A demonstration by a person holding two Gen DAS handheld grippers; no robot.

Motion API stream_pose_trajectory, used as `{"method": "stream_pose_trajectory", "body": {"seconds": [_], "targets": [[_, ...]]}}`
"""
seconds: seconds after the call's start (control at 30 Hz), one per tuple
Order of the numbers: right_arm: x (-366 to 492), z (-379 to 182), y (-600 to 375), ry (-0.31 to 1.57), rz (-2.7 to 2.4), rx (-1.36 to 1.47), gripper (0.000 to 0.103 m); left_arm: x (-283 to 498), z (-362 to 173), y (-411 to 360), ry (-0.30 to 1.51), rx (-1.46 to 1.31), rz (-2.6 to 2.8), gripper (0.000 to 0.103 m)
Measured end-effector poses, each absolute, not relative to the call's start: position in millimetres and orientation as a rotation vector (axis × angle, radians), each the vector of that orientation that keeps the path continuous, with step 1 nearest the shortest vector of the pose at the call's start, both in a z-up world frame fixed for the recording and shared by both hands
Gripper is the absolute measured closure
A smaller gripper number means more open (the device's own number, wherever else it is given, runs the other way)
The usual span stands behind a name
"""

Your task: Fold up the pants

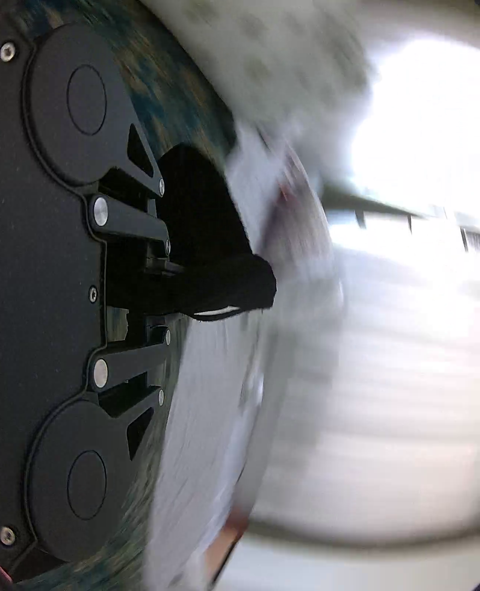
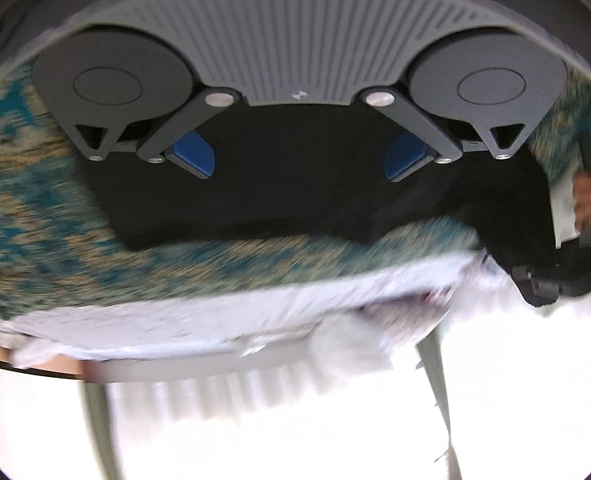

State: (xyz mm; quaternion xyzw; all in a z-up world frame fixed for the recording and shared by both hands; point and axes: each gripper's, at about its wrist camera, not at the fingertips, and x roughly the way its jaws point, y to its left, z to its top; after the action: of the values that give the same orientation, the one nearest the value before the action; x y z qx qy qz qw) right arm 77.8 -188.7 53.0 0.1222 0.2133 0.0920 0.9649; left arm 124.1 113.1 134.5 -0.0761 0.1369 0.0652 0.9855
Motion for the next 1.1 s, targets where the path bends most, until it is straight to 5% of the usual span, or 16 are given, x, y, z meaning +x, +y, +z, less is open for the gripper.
{"method": "stream_pose_trajectory", "body": {"seconds": [0.3, 0.43, 0.57, 0.87, 1.1], "targets": [[52.3, 34.6, -291.3, 0.455, -0.012, 0.401, 0.0, 155.8, 43.7, -86.9, 0.698, 0.05, -0.283, 0.083], [40.4, 19.5, -306.2, 0.467, -0.037, 0.41, 0.0, 118.8, 37.3, -101.0, 0.649, 0.065, -0.405, 0.043], [44.9, 14.1, -306.8, 0.452, -0.047, 0.455, 0.0, 94.9, 54.1, -65.8, 0.664, -0.095, -0.575, 0.033], [65.8, 13.7, -242.2, 0.46, 0.071, 0.333, 0.0, 52.6, 74.4, 33.4, 0.449, -0.067, -0.198, 0.036], [85.2, 14.4, -195.4, 0.491, 0.073, 0.238, 0.0, 57.0, 36.8, 75.8, 0.518, -0.025, 0.021, 0.042]]}}
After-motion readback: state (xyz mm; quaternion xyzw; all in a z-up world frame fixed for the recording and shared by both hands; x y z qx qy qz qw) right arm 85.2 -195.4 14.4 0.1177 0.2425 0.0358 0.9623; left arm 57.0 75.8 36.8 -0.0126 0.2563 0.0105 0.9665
